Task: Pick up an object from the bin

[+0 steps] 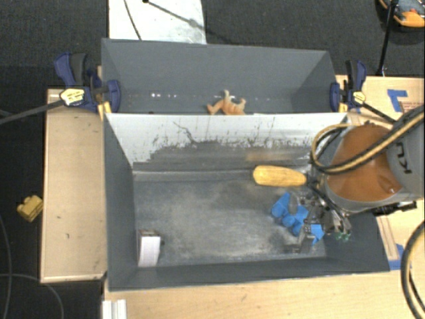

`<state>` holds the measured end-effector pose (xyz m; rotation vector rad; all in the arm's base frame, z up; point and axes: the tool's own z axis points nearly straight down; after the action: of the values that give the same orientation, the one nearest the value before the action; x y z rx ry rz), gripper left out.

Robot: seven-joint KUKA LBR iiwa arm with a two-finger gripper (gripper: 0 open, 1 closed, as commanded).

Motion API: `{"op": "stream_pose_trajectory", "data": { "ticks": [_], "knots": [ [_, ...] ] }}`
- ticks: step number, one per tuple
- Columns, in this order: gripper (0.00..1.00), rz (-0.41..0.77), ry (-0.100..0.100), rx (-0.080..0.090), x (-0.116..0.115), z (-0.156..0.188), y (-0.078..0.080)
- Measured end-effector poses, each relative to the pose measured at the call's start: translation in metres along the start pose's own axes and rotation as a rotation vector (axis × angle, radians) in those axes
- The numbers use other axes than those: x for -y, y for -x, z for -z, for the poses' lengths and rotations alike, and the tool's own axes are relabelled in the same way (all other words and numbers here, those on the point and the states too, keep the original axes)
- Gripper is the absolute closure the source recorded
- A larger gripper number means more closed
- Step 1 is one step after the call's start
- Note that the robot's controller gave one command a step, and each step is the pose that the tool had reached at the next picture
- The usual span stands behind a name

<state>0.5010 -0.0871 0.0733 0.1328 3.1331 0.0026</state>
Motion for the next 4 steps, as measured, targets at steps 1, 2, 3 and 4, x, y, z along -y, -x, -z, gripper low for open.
{"op": "stream_pose_trajectory", "data": {
  "ticks": [1, 2, 3, 4],
  "knots": [
    [0.00, 0.028, 0.004, -0.007, 0.032, -0.002, 0.036],
    [1.00, 0.168, -0.001, 0.000, 0.054, -0.002, -0.004],
    [1.00, 0.169, -0.001, 0.000, 0.054, -0.002, -0.004],
    [1.00, 0.030, -0.002, -0.001, 0.051, -0.002, -0.012]
  ]
}}
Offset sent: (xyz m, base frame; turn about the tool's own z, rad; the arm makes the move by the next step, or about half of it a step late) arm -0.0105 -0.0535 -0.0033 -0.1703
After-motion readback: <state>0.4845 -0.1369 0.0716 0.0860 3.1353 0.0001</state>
